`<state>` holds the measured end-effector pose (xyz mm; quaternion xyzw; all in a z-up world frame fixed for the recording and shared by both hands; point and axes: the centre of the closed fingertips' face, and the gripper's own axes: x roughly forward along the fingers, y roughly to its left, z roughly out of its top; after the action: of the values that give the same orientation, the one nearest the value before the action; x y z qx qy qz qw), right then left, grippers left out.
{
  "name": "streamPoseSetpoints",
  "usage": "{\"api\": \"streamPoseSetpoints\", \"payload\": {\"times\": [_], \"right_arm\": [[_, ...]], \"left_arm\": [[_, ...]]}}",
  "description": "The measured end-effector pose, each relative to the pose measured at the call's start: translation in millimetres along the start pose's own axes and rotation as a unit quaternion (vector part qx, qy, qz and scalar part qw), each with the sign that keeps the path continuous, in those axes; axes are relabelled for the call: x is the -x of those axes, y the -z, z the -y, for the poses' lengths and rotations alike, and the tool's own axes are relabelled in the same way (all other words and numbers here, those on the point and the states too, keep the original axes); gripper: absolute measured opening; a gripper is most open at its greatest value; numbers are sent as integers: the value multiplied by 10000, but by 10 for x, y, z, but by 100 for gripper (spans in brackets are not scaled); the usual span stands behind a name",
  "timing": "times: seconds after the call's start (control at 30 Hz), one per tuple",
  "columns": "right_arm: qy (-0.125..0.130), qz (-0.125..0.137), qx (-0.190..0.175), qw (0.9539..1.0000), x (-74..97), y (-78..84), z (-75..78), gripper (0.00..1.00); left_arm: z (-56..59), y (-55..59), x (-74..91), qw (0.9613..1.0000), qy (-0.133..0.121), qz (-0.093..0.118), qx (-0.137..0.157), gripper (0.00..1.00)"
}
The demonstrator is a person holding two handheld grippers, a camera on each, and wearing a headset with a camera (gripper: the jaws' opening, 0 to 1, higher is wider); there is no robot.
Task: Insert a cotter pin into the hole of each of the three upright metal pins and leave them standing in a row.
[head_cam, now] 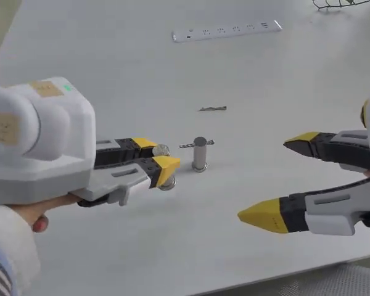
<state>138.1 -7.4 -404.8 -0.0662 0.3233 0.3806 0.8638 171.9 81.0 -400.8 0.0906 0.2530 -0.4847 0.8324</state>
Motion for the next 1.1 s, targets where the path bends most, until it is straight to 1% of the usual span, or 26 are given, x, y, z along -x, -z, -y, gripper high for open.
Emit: {"api": "streamPoseSetpoints", "payload": {"times": [0.07, 0.13, 0.23, 0.33, 0.4, 0.47, 0.57, 0.83, 0.97, 1.1], "right_arm": [[6, -9, 10, 10000, 2, 3, -2, 83], [26, -55, 30, 10000, -3, 25, 12, 83], [27, -95, 29, 9999, -9, 43, 14, 83], [8, -108, 29, 9999, -20, 46, 5, 83], [1, -111, 24, 9999, -29, 46, 0, 83], [-5, -123, 18, 9999, -41, 49, -7, 83], [-22, -135, 23, 9999, -51, 53, -20, 83], [-22, -152, 61, 9999, -58, 56, -26, 83], [-27, -178, 80, 9998, -59, 60, -21, 83], [-35, -175, 82, 9998, -66, 54, -20, 83]], "left_arm": [[29, 33, -42, 10000, 40, -17, -54, 9], [45, 66, -91, 9997, 52, -85, -239, 9], [57, 88, -150, 9997, 66, -109, -209, 9], [85, 92, -209, 9994, 116, -126, -293, 9], [84, 103, -242, 9993, 105, -157, -330, 9], [64, 120, -267, 9994, 48, -180, -278, 9], [58, 145, -284, 9994, 39, -204, -262, 9], [61, 226, -318, 9996, 5, -179, -214, 9], [87, 258, -339, 9996, 74, -207, -203, 9], [94, 254, -369, 9995, 93, -177, -238, 9]]}}
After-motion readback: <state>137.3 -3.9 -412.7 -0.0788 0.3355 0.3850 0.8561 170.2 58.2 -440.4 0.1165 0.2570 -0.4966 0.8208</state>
